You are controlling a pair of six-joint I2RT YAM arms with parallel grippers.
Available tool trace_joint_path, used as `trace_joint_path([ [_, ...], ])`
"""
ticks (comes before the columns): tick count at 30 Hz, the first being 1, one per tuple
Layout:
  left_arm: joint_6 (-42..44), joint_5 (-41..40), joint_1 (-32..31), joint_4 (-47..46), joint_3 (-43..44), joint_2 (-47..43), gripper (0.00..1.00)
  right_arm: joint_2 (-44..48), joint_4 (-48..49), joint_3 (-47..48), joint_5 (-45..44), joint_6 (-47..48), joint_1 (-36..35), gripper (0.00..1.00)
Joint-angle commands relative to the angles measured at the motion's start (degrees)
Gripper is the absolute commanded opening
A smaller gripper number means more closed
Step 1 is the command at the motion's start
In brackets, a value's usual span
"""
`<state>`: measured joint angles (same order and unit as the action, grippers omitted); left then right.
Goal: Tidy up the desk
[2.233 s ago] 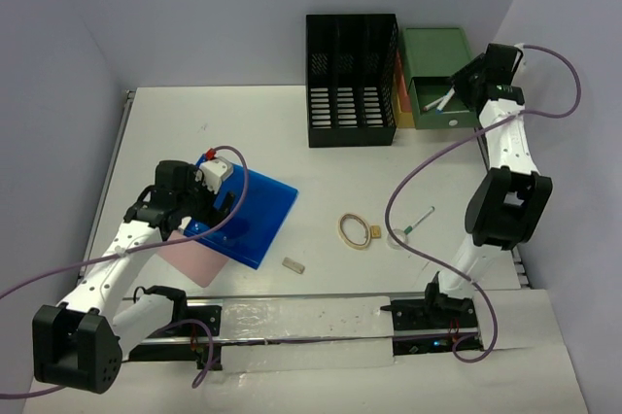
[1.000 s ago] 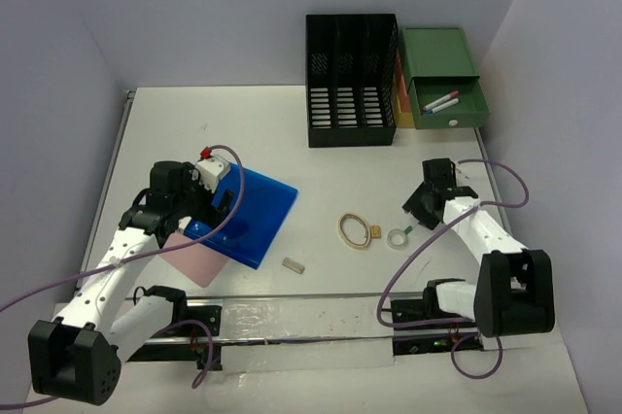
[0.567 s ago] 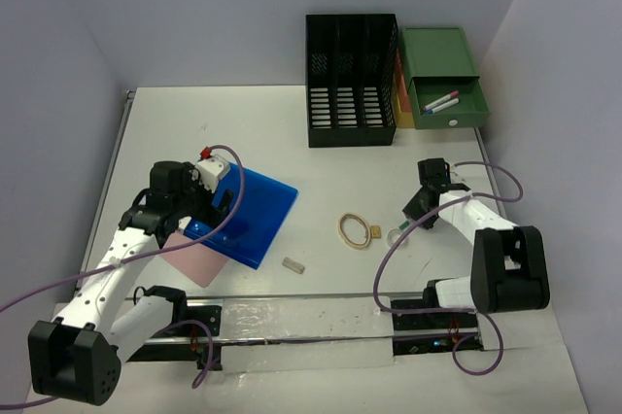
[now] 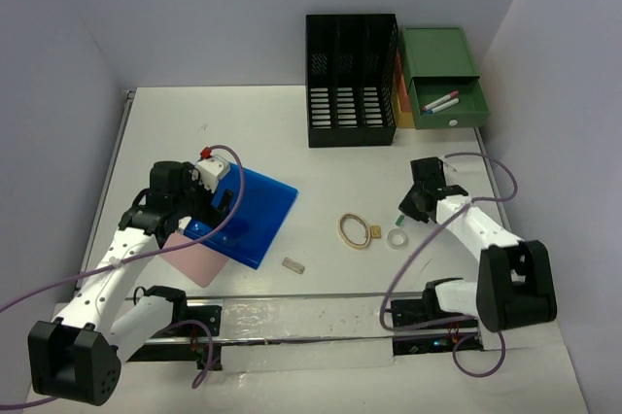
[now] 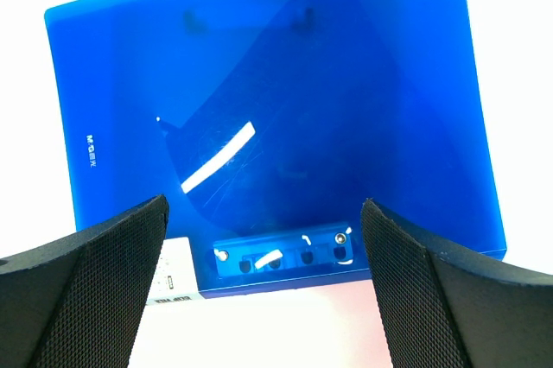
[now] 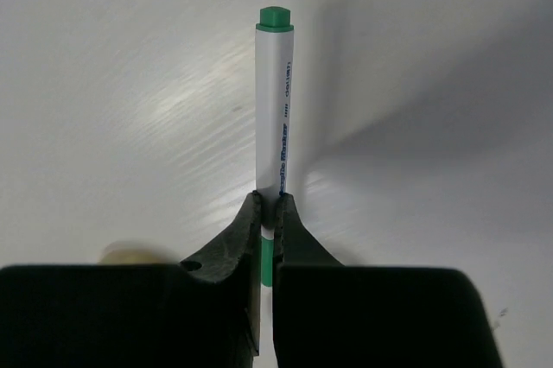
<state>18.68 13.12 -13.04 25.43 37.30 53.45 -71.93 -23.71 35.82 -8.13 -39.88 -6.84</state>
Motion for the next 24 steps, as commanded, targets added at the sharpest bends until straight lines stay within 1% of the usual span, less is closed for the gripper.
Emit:
trace_joint_path([
  [1,-0.13,-0.92,-0.15,-2.58,0.41,-0.12,0.99,6.66,-2.6,7.71,-0.75,1.19,-8.5,0.0],
  [3,-0.13,-1.3,-0.15,-2.79,0.23,-0.09,0.99,7.13,-2.44,11.69,1.74,1.97,-11.39,0.0],
  [5,-0.22,-1.53,-0.15,-2.93,0.23,-0.01,0.99,6.62,0.45,14.9,5.97,2.61,-15.49,0.0],
  [7,-0.3,-2.12,-0.15,-3.1,0.14,0.07,0.99,5.68,3.77,16.61,10.48,2.61,-17.46,0.0],
  [9,-0.22,-2.43,-0.15,-3.17,0.05,0.14,0.99,4.02,7.3,20.34,16.12,2.98,-17.83,0.0],
  [11,-0.36,-2.54,-0.15,-3.14,-0.03,0.3,0.99,3.05,8.74,25.39,18.35,3.79,-17.89,0.0],
  [13,-0.44,-2.75,-0.15,-3.11,0.05,0.65,0.99,1.03,9.03,32.28,16.09,5.3,-17.36,0.0],
  [15,-0.48,-2.87,-0.15,-3.11,0.05,1.02,0.99,0.38,8.52,37.95,12.48,5.16,-15.29,0.0],
  [17,-0.56,-3.39,-0.15,-3.19,0.05,1.6,0.99,-0.8,8.88,42.96,9.41,-0.57,-9.31,0.0],
  [18,-0.51,-3.57,-0.15,-3.19,0.05,1.76,0.99,-1.08,10.35,43.34,9.0,-2.42,-6.08,0.0],
  [19,-0.66,-3.73,-0.15,-3.21,0.05,1.86,0.99,-1.44,10.88,43.71,8.44,-4.13,-1.39,0.0],
  [20,-0.66,-3.83,-0.15,-3.27,0.05,2.02,0.99,-1.97,10.99,44.24,7.68,-5.69,0.82,0.0],
  [21,-0.66,-4.04,-0.15,-3.2,0.05,2.16,0.99,-3.3,11.2,44.94,3.92,-6.89,3.56,0.0],
  [22,-0.66,-4.06,-0.15,-3.19,-0.02,2.26,0.99,-3.48,11.23,45.48,3.39,-7.05,3.94,0.0],
  [24,-0.5,-4.4,-0.15,-3.44,-0.12,2.34,0.99,-6.26,11.07,47.04,-0.14,-5.94,7.92,0.0],
])
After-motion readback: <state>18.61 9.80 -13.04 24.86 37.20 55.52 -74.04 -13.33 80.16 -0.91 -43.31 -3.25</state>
